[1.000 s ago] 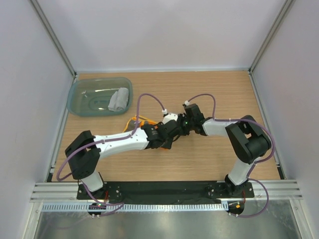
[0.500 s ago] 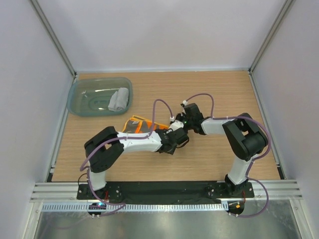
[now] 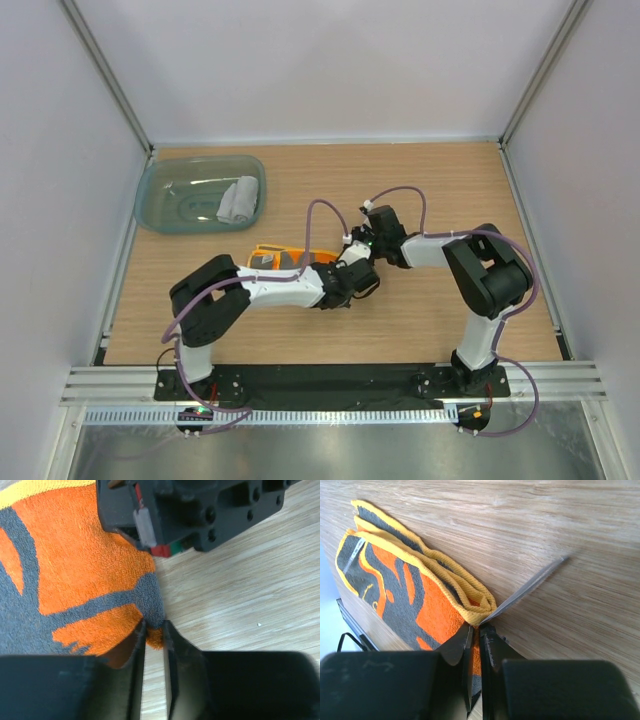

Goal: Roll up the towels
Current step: Roll the towel

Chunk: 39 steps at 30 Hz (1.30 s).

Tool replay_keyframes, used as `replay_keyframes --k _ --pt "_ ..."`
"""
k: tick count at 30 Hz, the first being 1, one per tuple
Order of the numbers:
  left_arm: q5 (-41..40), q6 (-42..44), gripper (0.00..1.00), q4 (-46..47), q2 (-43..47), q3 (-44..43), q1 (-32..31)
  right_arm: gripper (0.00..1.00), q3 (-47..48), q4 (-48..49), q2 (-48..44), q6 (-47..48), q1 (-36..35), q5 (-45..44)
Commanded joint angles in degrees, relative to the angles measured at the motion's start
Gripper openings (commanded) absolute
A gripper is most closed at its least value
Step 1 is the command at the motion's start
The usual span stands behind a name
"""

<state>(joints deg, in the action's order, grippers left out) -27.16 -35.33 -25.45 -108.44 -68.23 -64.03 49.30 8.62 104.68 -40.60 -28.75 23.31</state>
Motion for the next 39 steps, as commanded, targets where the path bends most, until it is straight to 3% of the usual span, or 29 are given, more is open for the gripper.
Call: replay_keyframes --k 1,4,11,20,23,29,32,39 --pt "3.34 0.18 0.14 4.26 0.51 5.03 -0.22 0.09 -0.17 -4.75 2.72 2.72 -0.25 -1.95" --pt "5.18 -0.26 0.0 4.71 1.21 6.88 -0.22 0.08 -0.25 -4.93 2.46 2.98 -0.16 -1.69" --pt "13.09 -2.1 0.0 4.27 9.38 12.76 -0.74 0.08 -1.13 -6.69 0.7 2.81 -0.25 -2.74" --pt "13.8 -6.24 0.0 2.34 24.4 23.04 -0.92 0.08 -3.59 -7.22 -1.85 2.28 -0.16 -3.71" --pt "14.41 -7.03 0.0 2.25 26.09 24.01 -1.01 0.13 -4.03 -7.65 -2.29 2.1 -0.16 -3.8" --pt "16.26 -8.7 0.0 2.07 31.44 25.25 -1.01 0.36 -4.74 -10.98 -4.66 2.98 -0.25 -6.07" --pt "16.78 -10.1 0.0 2.42 32.85 25.51 -1.01 0.43 -4.13 -15.81 -7.37 4.12 -0.25 -9.93" --pt "18.55 -18.7 0.0 6.29 37.34 28.67 -1.01 0.45 -0.96 -28.48 -18.96 6.67 -0.16 -24.87"
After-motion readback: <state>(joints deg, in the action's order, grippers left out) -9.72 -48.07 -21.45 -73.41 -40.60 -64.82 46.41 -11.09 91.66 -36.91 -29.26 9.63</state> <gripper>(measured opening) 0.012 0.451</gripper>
